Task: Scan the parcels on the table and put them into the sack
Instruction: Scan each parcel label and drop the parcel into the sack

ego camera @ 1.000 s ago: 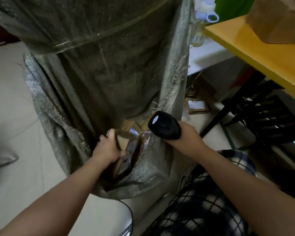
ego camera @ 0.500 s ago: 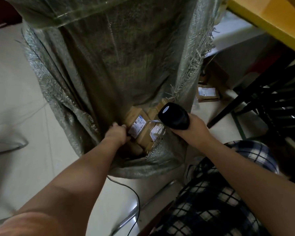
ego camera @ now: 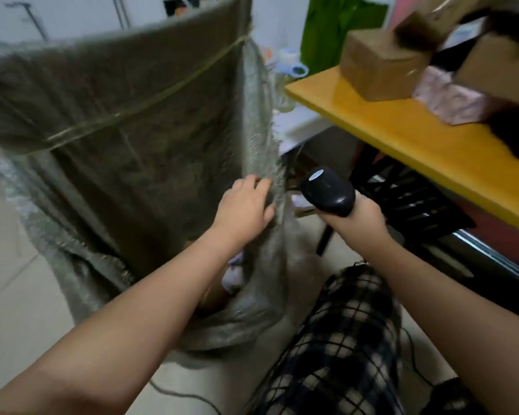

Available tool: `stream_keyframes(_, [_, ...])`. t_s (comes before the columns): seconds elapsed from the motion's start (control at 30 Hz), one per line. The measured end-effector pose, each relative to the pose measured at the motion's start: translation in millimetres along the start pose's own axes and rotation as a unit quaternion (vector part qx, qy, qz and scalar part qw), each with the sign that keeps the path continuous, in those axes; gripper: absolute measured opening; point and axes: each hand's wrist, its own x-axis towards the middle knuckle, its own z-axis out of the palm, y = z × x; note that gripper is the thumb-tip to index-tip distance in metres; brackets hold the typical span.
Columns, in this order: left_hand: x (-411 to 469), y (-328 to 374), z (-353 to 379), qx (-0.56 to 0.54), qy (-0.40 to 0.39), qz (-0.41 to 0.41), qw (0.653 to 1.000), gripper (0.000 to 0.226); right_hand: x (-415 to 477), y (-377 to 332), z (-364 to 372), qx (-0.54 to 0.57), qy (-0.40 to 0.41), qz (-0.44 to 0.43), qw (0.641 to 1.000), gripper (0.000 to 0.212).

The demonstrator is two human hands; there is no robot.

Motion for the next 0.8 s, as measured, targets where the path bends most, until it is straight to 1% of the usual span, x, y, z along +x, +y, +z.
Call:
stream_keyframes(0.1, [23.8, 45.9, -19.6, -0.024, 0.026, 0.054, 0.998, 0.05, -2.6, -8.1, -52.1, 0.01, 0.07, -0.013, 0.997, 0.039])
stream_keyframes(0.13, [33.0, 63.9, -26.4, -0.034, 0.032, 0.07, 0.996, 0.05, -4.6, -10.8, -72.9, 0.01, 0.094, -0.022, 0.995, 0.04])
stream_keyframes(0.23, [55.2, 102.7, -39.7, -0.058, 0.046, 0.109, 0.991, 0.049, -10.3, -16.9, -117.1, 0.011, 0.131, -0.019, 0.991, 0.026])
stream_keyframes(0.27, [62.7, 117.7, -42.9, -0.06, 0.048, 0.128, 0.989, 0.049, -14.0, -18.1, -133.5, 0.015, 0.15, -0.018, 0.988, 0.025])
stream_keyframes(0.43, [93.2, 191.4, -45.6, -0.084, 0.048, 0.21, 0.973, 0.05, -34.1, -15.1, -206.1, 0.022, 0.235, -0.014, 0.972, 0.031])
stream_keyframes(0.57, [109.0, 253.3, -37.2, -0.129, 0.031, 0.27, 0.954, 0.055, -52.9, -2.0, -252.0, 0.015, 0.296, 0.004, 0.955, 0.032])
stream_keyframes(0.63, [113.3, 288.1, -31.7, -0.147, 0.019, 0.29, 0.945, 0.063, -63.1, 7.8, -272.2, 0.018, 0.331, 0.021, 0.943, 0.032])
stream_keyframes(0.73, [117.5, 334.2, -23.7, -0.146, -0.024, 0.321, 0.936, 0.081, -78.0, 21.7, -296.1, 0.03, 0.368, 0.059, 0.928, 0.033])
stream_keyframes(0.8, [122.0, 350.9, -19.0, -0.146, -0.064, 0.33, 0.93, 0.085, -85.9, 29.2, -306.8, 0.039, 0.389, 0.074, 0.917, 0.034])
